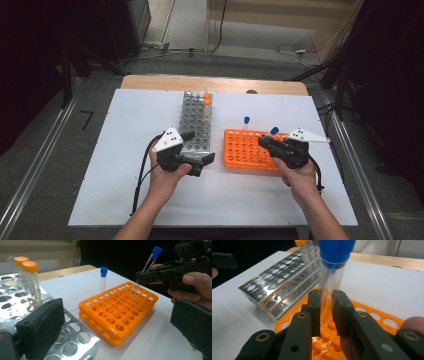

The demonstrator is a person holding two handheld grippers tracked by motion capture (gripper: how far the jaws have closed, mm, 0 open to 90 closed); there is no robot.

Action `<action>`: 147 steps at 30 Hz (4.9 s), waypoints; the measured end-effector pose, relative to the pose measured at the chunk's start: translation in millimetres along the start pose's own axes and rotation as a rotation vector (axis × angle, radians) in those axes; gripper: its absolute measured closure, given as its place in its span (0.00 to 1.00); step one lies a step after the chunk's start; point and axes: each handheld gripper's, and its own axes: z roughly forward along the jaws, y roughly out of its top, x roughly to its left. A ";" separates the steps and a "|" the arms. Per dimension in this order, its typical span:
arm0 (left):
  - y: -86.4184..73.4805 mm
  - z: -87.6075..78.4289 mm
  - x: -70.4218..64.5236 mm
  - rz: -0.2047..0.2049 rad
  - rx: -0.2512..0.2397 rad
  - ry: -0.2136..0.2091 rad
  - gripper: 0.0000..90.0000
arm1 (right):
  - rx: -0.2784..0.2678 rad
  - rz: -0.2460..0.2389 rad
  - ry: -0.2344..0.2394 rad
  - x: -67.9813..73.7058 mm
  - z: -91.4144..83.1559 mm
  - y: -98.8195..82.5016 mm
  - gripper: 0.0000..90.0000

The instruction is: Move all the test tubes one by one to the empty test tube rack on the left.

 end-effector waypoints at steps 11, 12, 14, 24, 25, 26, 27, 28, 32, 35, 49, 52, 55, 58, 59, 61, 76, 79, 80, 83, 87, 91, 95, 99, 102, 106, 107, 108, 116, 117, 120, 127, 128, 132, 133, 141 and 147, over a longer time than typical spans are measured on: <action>2.3 3.5 -10.1 0.018 0.002 -0.048 0.04 | 0.035 -0.055 0.096 22.2 12.5 -3.3 0.83; 2.3 4.0 -10.8 0.016 0.002 -0.054 0.04 | 0.037 -0.062 0.104 24.6 13.8 -3.6 0.83; 2.7 4.6 -11.6 0.016 0.004 -0.064 0.06 | 0.047 -0.074 0.119 30.3 16.2 -4.5 0.83; 8.3 8.1 -21.6 0.007 0.013 -0.041 0.22 | 0.089 -0.120 0.178 54.4 27.0 -9.9 0.83; 8.5 8.4 -22.7 0.007 0.015 -0.052 0.24 | 0.089 -0.120 0.183 56.6 27.6 -10.1 0.83; 8.7 8.9 -23.8 0.011 0.015 -0.062 0.28 | 0.093 -0.125 0.188 58.8 27.9 -10.2 0.83; 8.8 9.2 -24.8 0.014 0.016 -0.072 0.31 | 0.094 -0.129 0.193 61.1 28.6 -10.3 0.83; 8.9 9.6 -25.8 0.018 0.014 -0.083 0.35 | 0.098 -0.133 0.200 63.3 29.1 -10.4 0.83; 8.8 10.9 -29.1 0.034 0.017 -0.117 0.47 | 0.105 -0.145 0.221 71.2 31.2 -11.0 0.83; 8.5 12.4 -31.1 0.040 0.020 -0.142 0.55 | 0.111 -0.157 0.233 75.7 32.6 -11.2 0.83; 3.9 22.5 -38.3 0.062 0.069 -0.198 0.73 | 0.132 -0.185 0.275 89.4 34.8 -11.9 0.83; 3.7 22.6 -38.7 0.064 0.068 -0.201 0.76 | 0.133 -0.193 0.287 92.8 34.3 -11.7 0.83; 3.7 22.9 -39.7 0.066 0.065 -0.207 0.79 | 0.136 -0.199 0.297 95.3 33.9 -11.4 0.83; 3.9 22.3 -39.1 0.074 0.067 -0.209 0.81 | 0.138 -0.200 0.303 95.9 33.7 -11.2 0.83; 4.0 21.9 -38.6 0.078 0.068 -0.208 0.81 | 0.141 -0.197 0.306 95.9 33.6 -11.1 0.83; 4.2 20.9 -38.7 0.087 0.067 -0.201 0.83 | 0.144 -0.195 0.311 95.7 33.5 -11.2 0.83; 8.5 13.1 -33.4 0.085 0.016 -0.139 0.85 | 0.115 -0.206 0.330 89.0 30.3 -9.9 0.68; 9.5 11.7 -30.5 0.083 0.014 -0.132 0.85 | 0.101 -0.190 0.348 82.5 27.9 -8.2 0.57; 9.9 11.5 -29.6 0.084 0.013 -0.129 0.85 | 0.095 -0.185 0.355 80.3 26.7 -7.8 0.52; 11.5 11.0 -27.8 0.080 0.006 -0.124 0.85 | 0.085 -0.183 0.359 74.4 23.4 -6.2 0.37; 12.8 9.7 -23.8 0.071 -0.001 -0.111 0.85 | 0.082 -0.201 0.352 67.5 18.2 -6.7 0.22; 12.2 10.4 -18.9 0.057 -0.004 -0.095 0.85 | 0.074 -0.209 0.342 59.3 12.4 -8.5 0.10; 13.6 9.0 -14.4 0.060 -0.013 -0.081 0.85 | 0.049 -0.196 0.314 47.2 3.5 -13.3 0.09; 14.8 5.6 -7.7 0.044 -0.025 -0.067 0.85 | 0.029 -0.173 0.283 36.9 -4.8 -16.2 0.09; 15.2 3.9 -2.7 0.035 -0.029 -0.056 0.85 | 0.018 -0.163 0.266 31.9 -10.1 -16.2 0.09; 16.2 4.6 6.2 0.016 -0.035 -0.042 0.85 | 0.023 -0.153 0.212 26.7 -14.1 -19.0 0.09; 16.8 4.6 8.6 0.014 -0.036 -0.038 0.85 | 0.022 -0.151 0.193 25.1 -15.5 -20.7 0.09; 17.4 4.6 10.5 0.010 -0.036 -0.032 0.85 | 0.022 -0.145 0.190 23.1 -16.6 -22.5 0.09; 26.2 2.1 23.9 -0.004 -0.055 0.026 0.85 | 0.017 -0.134 0.156 10.5 -33.5 -34.9 0.09; 27.5 1.8 25.2 -0.004 -0.059 0.032 0.85 | 0.015 -0.132 0.155 8.5 -35.5 -36.4 0.09; 30.4 2.8 30.2 -0.009 -0.068 0.037 0.85 | 0.018 -0.130 0.137 2.6 -39.9 -40.9 0.09; 39.8 9.0 42.2 -0.008 -0.080 0.063 0.85 | -0.002 -0.108 0.106 -11.8 -44.3 -45.2 0.09; 41.4 9.9 44.3 -0.008 -0.080 0.066 0.85 | -0.003 -0.104 0.102 -13.8 -44.8 -45.8 0.09; 47.3 13.6 51.8 -0.009 -0.088 0.082 0.85 | -0.008 -0.097 0.086 -20.8 -45.9 -48.8 0.09; 48.4 14.6 53.7 -0.011 -0.091 0.086 0.85 | -0.006 -0.093 0.081 -21.8 -46.2 -49.4 0.09; 55.0 26.0 66.7 -0.021 -0.104 0.114 0.85 | -0.014 -0.113 0.086 -24.0 -47.5 -51.1 0.09; 57.2 40.9 73.9 -0.010 -0.111 0.145 0.85 | -0.014 -0.106 0.083 -26.3 -47.7 -51.5 0.09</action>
